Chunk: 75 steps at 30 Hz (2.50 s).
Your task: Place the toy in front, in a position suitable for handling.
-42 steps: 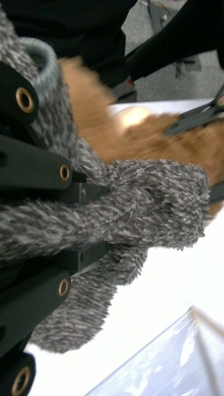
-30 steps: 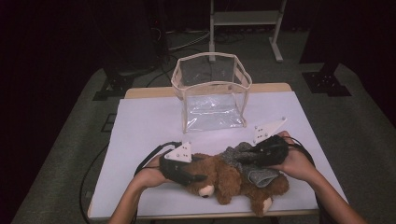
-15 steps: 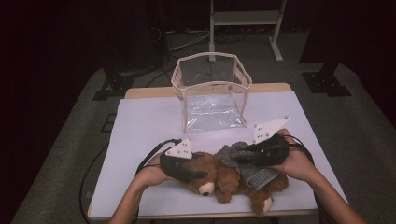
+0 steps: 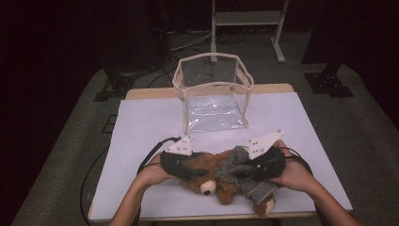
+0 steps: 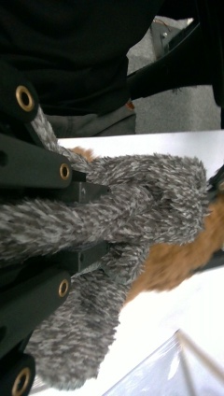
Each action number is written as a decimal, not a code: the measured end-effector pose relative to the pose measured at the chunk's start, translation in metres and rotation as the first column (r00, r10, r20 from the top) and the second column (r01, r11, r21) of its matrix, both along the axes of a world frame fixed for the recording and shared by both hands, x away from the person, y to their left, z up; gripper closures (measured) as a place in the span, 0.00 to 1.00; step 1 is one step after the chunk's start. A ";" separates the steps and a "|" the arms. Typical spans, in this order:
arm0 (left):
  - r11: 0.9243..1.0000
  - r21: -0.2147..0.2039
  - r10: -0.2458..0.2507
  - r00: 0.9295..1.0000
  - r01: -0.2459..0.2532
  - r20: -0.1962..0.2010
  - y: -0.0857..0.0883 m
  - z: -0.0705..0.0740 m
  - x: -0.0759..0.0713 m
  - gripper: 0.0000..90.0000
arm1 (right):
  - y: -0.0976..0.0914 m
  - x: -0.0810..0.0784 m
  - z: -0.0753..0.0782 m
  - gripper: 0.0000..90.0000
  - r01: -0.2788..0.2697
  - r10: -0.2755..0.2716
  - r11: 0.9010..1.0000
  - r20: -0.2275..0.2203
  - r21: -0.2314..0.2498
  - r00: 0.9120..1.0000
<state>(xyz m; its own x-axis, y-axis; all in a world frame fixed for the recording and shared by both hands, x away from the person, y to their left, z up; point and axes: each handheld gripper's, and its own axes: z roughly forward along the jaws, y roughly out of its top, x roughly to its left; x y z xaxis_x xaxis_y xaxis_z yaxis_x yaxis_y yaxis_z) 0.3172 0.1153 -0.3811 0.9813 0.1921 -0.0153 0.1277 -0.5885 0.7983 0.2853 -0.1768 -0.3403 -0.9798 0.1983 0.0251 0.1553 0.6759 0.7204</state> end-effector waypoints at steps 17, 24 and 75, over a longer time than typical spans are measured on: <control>0.999 0.018 -0.049 0.998 0.049 0.032 -0.001 0.001 -0.007 0.48 | -0.023 0.043 -0.011 0.83 0.155 -0.152 0.986 -0.051 0.066 0.987; 1.000 -0.002 -0.031 1.000 0.031 -0.001 -0.004 0.006 -0.005 0.31 | -0.032 0.027 -0.024 0.83 0.159 -0.154 0.984 -0.066 0.084 0.986; 0.998 0.053 0.035 0.993 -0.041 0.112 0.013 0.005 0.043 0.20 | -0.002 0.107 -0.020 0.83 0.163 -0.146 0.979 -0.143 0.120 0.979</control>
<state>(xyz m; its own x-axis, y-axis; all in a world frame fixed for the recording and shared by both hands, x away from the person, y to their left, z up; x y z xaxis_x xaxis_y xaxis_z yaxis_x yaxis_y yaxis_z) 0.3601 0.1281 -0.3766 0.9683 0.2266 0.1051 0.0629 -0.6284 0.7753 0.3925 -0.1790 -0.3601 -0.9237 0.3334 0.1887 0.3508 0.5380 0.7665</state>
